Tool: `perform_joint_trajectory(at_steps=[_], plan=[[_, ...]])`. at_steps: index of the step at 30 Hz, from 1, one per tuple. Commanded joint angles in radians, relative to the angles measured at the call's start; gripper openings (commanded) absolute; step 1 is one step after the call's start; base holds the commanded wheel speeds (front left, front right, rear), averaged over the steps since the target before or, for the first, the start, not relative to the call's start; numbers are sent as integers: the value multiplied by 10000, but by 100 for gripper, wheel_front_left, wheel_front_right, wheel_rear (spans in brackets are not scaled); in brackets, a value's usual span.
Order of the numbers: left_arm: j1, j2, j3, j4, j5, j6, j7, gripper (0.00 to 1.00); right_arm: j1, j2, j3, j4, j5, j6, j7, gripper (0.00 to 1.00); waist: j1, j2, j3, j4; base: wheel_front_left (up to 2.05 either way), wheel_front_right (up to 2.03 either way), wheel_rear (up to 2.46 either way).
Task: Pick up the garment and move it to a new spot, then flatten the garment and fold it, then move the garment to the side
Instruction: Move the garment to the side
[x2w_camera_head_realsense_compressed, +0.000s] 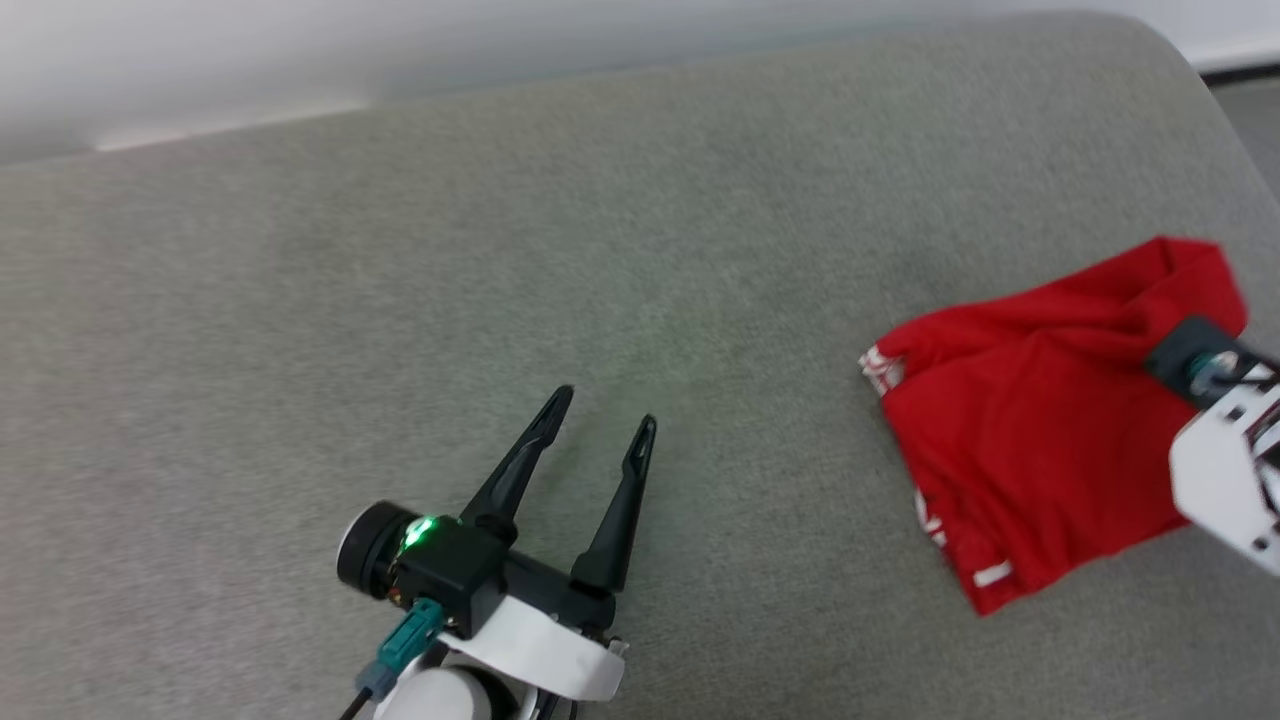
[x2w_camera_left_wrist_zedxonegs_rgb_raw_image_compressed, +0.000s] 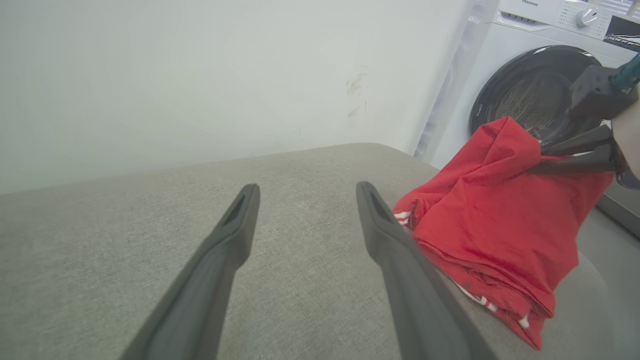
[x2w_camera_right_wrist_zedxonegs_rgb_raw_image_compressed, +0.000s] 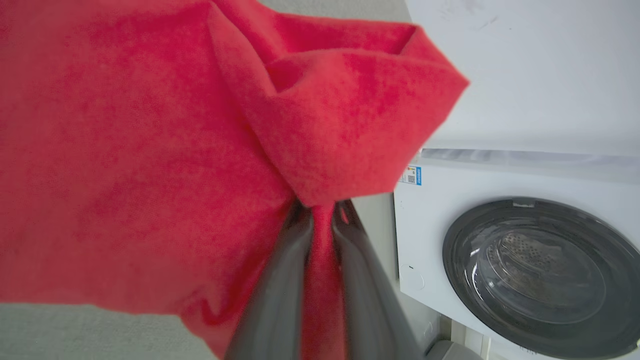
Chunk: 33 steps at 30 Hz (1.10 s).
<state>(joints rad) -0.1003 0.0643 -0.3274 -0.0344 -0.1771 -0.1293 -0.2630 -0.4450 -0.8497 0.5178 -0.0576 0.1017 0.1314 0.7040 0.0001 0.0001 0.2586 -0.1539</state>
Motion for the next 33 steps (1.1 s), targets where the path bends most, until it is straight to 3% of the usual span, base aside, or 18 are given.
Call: perform_joint_trajectory(at_steps=[1, 6, 13, 21, 28, 29, 33], plan=[[-305, 164, -102, 33, 76, -10, -23, 100, -372, -117, -56, 212, 35, -14, -260, 0, -1, -1, 953, -892, 0, 0, 0], [-1164, 527, -703, 146, 189, -10, -23, 100, -1077, -461, -442, 1449, -117, -16, -1329, 0, -1, -1, 1919, -1376, 0, 0, 0], [-2184, 919, -1173, -16, 305, -10, -23, 100, -1669, -813, -1148, 3477, -606, -16, -3076, 0, -1, -1, 3024, -1445, 0, 0, 0], [-2701, 1346, -891, -189, 538, -10, -23, 100, -2244, -506, -2378, 5828, -1140, -16, -4845, 0, -1, -1, 3755, -1310, 0, 0, 0], [-2652, 1366, -798, -252, 599, 2, -18, 100, -2604, 13, -3107, 7227, -1472, -16, -5708, 3, -1, -1, 3827, -1054, 0, 0, 0], [-2608, 1356, -781, -250, 587, 2, -20, 100, -2650, 77, -3203, 7369, -1534, -16, -5783, 100, -1, -1, 3782, -1024, 0, 0, 0], [-2469, 1243, -566, -289, 524, 16, -21, 100, -2941, 328, -3595, 7609, -1892, -16, -6301, 100, -1, -1, 3433, -945, 0, 0, 0]])
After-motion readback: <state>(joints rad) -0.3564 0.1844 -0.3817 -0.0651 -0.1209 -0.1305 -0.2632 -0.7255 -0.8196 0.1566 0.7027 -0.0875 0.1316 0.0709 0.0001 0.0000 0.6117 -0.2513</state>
